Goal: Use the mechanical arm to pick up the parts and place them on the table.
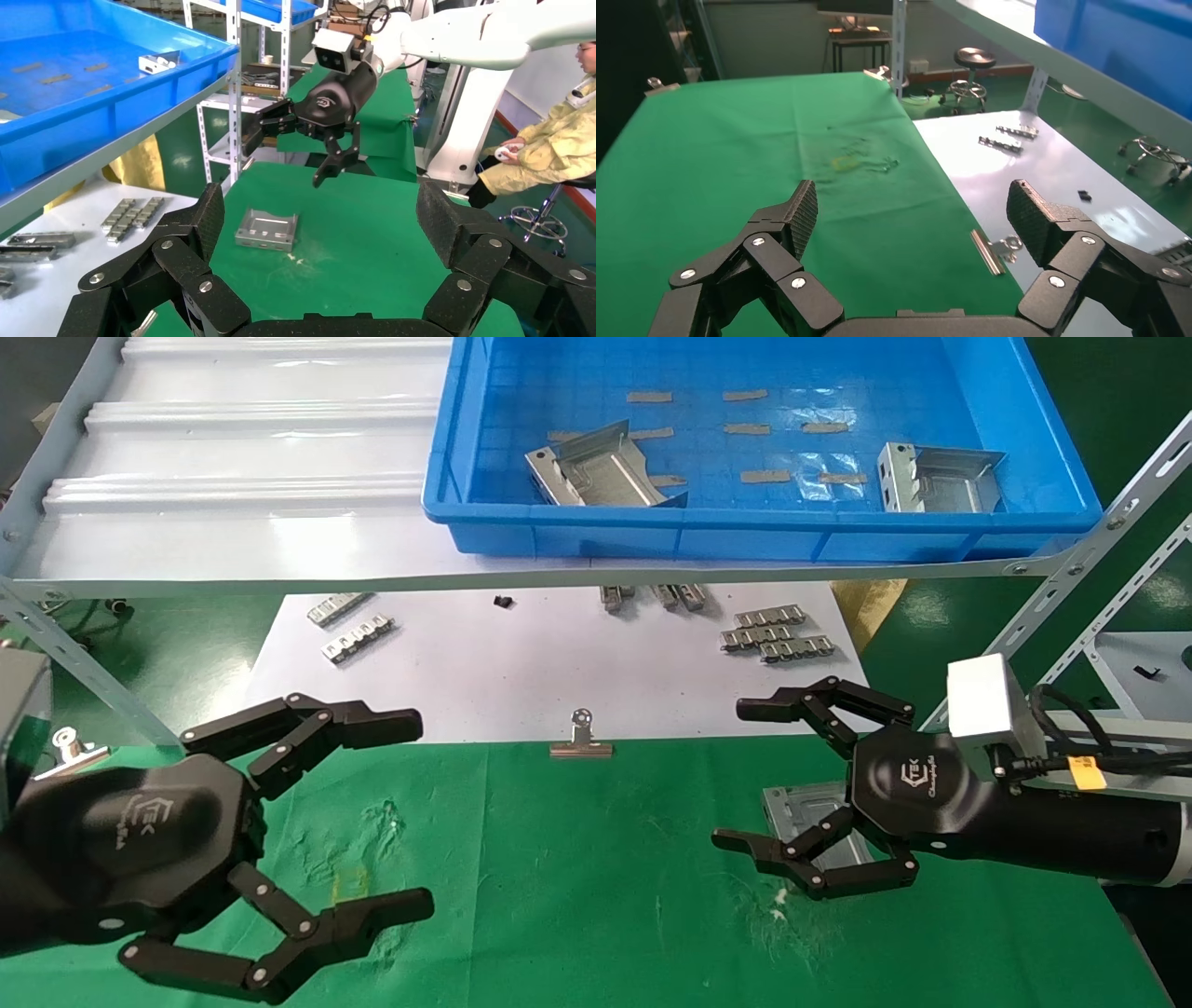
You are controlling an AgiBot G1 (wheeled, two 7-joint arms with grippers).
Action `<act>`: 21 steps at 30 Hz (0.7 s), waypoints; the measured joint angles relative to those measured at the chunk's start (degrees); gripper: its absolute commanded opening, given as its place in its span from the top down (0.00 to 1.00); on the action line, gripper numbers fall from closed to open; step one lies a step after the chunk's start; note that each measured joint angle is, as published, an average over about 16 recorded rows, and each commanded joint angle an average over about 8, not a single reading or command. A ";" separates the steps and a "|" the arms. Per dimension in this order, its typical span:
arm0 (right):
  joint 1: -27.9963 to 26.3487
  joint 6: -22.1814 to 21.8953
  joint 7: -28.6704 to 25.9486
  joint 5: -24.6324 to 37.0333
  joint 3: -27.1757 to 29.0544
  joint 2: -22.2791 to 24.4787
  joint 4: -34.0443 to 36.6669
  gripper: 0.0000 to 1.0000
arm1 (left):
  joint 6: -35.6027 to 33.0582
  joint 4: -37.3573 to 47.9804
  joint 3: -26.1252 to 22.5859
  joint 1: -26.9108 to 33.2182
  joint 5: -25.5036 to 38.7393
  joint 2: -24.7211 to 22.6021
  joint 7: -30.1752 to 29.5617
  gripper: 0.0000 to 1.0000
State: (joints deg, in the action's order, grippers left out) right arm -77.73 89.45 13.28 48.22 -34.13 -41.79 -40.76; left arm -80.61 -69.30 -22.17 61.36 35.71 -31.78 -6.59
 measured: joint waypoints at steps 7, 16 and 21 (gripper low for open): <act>3.36 -0.78 -4.99 -1.32 3.76 1.41 -6.82 0.00 | 0.00 0.00 0.00 0.00 0.00 0.00 0.00 0.00; 7.67 -1.78 -11.40 -3.02 8.59 3.21 -15.57 0.00 | 0.00 0.00 0.00 0.00 0.00 0.00 0.00 0.00; 10.06 -2.34 -14.96 -3.96 11.27 4.21 -20.42 0.00 | 0.00 0.00 0.00 0.00 0.00 0.00 0.00 0.00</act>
State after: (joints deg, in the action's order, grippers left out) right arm -67.67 87.11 -1.67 44.26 -22.86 -37.58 -61.18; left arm -80.61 -69.30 -22.17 61.36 35.71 -31.78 -6.59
